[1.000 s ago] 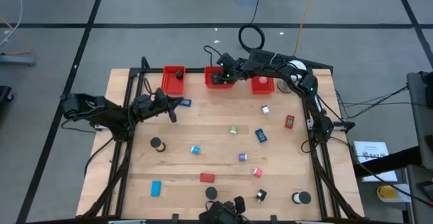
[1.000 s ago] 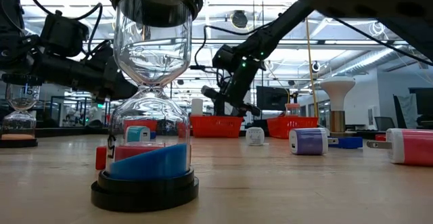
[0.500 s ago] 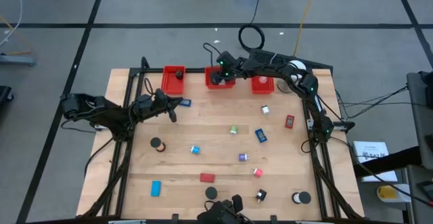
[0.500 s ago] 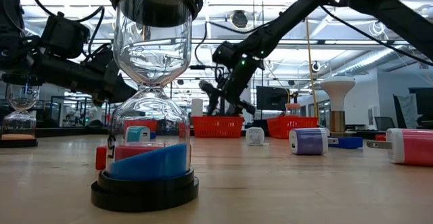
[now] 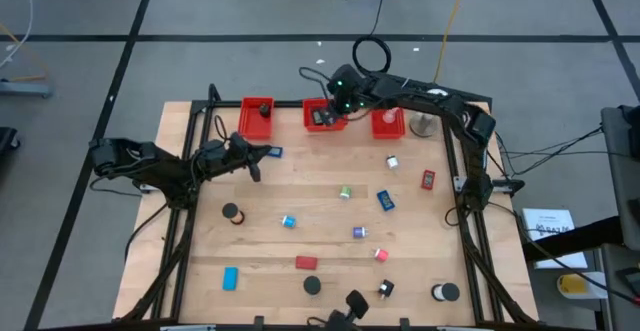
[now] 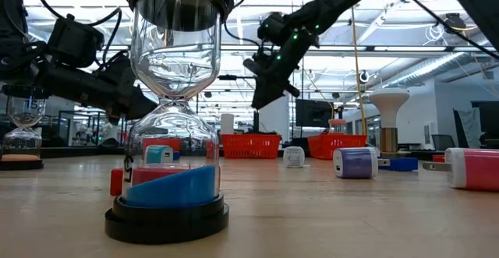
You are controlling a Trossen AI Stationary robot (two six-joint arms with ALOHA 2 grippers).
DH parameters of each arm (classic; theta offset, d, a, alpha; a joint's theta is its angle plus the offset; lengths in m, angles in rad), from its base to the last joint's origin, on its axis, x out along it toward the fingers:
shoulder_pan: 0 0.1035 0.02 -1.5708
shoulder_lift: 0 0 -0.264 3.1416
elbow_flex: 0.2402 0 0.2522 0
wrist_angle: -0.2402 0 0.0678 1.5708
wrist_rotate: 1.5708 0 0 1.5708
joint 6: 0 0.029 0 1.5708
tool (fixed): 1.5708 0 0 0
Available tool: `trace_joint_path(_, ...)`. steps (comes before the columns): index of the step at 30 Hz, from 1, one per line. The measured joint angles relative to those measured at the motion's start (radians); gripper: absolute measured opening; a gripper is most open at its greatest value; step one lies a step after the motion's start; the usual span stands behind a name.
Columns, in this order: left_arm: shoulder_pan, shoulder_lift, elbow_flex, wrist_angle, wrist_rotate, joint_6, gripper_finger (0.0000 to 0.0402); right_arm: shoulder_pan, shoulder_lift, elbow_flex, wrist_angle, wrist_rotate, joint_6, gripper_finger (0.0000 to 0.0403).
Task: Pick & Place Office items
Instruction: Put the white digital clock into the middle red bin
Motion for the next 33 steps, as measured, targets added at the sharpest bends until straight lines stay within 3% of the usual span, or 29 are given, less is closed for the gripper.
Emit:
trace_joint_path(4,-0.033,0.000,0.001,0.001,0.023,-0.013,0.0003,0.008,-0.026,-0.074,0.059,-0.002,-0.060,0.0006)
trace_joint_path(9,-0.064,0.000,0.003,0.009,-0.004,-0.010,0.0013,-0.010,0.028,-0.024,0.095,-0.037,-0.083,0.0004)
trace_joint_path(16,-0.072,0.000,0.003,0.009,-0.020,0.011,0.0003,-0.047,0.146,0.078,0.003,-0.158,-0.136,0.0001)
trace_joint_path(33,-0.085,0.000,0.003,0.002,-0.036,0.033,0.0011,-0.077,0.262,0.095,0.060,-0.159,-0.164,0.0000)
